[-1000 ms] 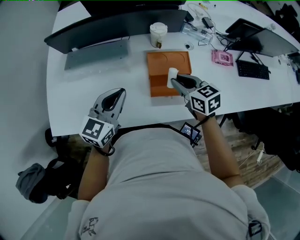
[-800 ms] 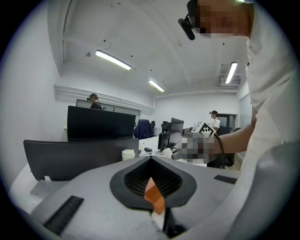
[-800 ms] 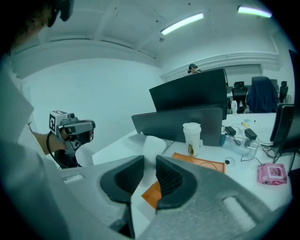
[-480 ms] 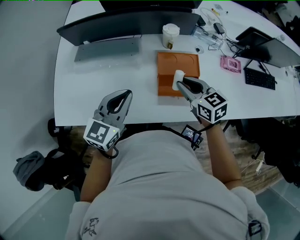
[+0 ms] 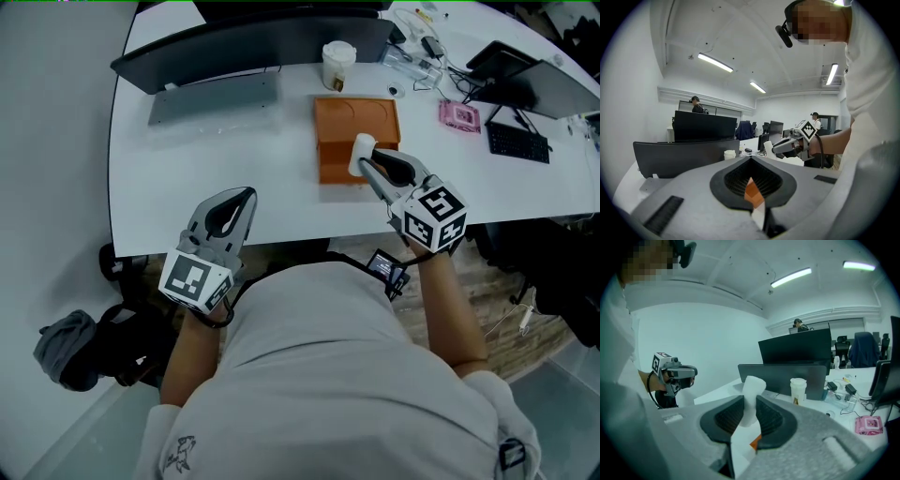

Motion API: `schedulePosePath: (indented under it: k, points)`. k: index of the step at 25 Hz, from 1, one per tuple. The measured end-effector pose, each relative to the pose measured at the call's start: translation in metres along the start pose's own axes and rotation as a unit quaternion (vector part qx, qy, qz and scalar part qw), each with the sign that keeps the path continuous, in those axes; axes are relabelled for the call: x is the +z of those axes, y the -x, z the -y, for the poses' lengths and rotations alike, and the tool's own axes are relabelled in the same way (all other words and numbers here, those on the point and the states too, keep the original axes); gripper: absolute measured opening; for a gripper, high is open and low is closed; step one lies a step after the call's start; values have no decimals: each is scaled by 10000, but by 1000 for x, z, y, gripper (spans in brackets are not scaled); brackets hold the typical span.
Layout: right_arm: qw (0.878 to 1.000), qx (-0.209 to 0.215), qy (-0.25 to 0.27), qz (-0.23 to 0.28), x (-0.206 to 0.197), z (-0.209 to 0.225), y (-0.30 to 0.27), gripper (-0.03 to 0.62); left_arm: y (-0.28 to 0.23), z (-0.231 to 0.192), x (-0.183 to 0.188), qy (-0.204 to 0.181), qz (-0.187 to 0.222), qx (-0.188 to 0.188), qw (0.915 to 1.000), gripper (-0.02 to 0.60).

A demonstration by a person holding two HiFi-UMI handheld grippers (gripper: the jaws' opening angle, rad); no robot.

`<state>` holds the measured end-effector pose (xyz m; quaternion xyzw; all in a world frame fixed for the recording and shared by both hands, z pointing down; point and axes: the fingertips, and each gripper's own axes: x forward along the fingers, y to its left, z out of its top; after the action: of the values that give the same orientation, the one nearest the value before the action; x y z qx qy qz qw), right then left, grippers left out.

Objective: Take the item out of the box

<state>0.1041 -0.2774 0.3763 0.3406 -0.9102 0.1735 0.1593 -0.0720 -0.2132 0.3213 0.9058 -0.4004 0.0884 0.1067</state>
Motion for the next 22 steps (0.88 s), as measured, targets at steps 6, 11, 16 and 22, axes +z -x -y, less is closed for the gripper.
schedulePosePath:
  k: [6, 11, 16, 22]
  points:
    - [9998, -199, 9, 71, -3, -37, 9, 83, 36, 3, -1, -28, 25, -173, 9998, -3]
    - [9993, -303, 108, 163, -4, -88, 17, 83, 86, 3, -5, -32, 163, -188, 9997, -3]
    - [9985, -411, 165, 320, -5, -140, 26, 83, 133, 5, -10, -73, 278, -248, 9993, -3]
    - [9970, -605, 206, 443, -13, -196, 48, 83, 178, 19, -18, -116, 401, -449, 9981, -3]
